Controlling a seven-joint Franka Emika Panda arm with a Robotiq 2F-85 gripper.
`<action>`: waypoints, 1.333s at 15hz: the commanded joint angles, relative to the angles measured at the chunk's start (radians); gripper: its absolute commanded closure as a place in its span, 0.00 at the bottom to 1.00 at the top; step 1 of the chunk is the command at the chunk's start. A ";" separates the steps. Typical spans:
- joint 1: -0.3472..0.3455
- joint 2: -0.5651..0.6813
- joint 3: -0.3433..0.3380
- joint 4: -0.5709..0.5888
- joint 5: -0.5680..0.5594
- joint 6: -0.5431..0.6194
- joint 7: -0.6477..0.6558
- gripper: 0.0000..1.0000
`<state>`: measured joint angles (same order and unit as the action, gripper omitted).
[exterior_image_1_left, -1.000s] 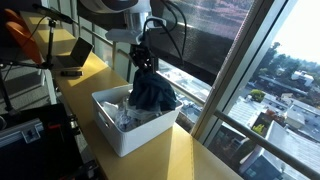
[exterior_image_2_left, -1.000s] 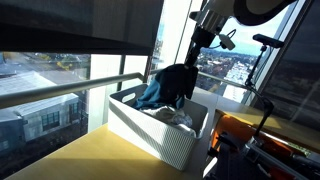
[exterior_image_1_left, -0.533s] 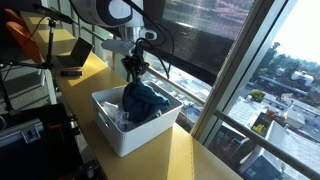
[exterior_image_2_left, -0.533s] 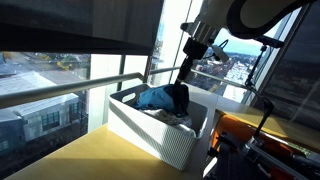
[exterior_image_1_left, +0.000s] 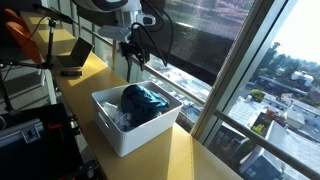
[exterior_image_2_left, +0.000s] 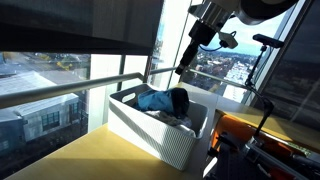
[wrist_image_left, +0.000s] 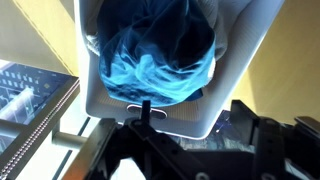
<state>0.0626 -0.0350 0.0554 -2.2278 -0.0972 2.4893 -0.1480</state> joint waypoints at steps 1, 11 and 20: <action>0.028 -0.135 0.022 -0.093 0.083 -0.016 0.006 0.00; 0.065 -0.214 0.027 -0.189 0.130 -0.006 0.024 0.00; 0.065 -0.214 0.027 -0.189 0.130 -0.006 0.024 0.00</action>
<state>0.1272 -0.2486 0.0830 -2.4183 0.0336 2.4853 -0.1248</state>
